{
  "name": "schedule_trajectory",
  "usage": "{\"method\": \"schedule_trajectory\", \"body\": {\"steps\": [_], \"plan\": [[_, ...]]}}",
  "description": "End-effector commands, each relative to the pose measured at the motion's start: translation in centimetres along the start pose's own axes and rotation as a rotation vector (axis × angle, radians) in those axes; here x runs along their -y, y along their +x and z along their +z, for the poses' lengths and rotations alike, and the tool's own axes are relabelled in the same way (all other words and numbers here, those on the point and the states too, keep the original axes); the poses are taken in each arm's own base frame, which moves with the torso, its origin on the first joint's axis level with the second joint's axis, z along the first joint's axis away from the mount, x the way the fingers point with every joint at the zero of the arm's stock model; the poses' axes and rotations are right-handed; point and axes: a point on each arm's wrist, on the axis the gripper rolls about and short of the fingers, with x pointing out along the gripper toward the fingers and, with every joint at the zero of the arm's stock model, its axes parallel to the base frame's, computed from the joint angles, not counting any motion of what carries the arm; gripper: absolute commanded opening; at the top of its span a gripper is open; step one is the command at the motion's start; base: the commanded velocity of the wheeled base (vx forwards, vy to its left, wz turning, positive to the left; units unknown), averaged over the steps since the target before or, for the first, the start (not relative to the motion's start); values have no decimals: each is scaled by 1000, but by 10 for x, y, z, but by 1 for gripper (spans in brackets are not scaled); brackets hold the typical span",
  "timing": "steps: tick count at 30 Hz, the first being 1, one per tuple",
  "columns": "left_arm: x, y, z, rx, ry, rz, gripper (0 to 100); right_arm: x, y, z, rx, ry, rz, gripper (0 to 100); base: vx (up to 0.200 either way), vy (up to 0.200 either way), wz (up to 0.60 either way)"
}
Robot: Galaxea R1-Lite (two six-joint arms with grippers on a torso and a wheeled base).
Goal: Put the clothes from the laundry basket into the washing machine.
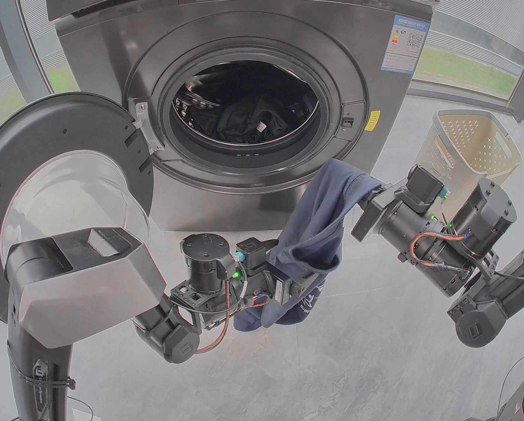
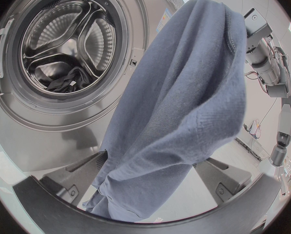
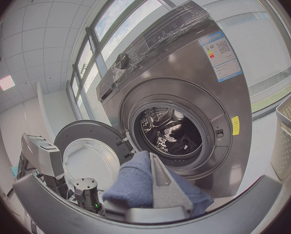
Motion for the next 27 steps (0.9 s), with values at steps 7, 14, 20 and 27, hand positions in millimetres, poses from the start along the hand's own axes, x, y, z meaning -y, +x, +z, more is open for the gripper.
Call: {"method": "schedule_trajectory", "body": {"steps": [7, 14, 20, 27], "plan": [[0, 7, -2, 27, 7, -6, 0, 1, 0, -3, -9, 2, -2, 0, 0, 0, 0], [-3, 4, 6, 68, 13, 5, 0, 1, 0, -3, -11, 2, -4, 0, 0, 0, 0], [-12, -14, 25, 119, 16, 46, 0, 2, -1, -3, -12, 1, -8, 0, 0, 0, 0], [-27, -68, 45, 149, 22, 143, 0, 8, 0, -1, 0, -5, -49, 0, 0, 0, 0]]}}
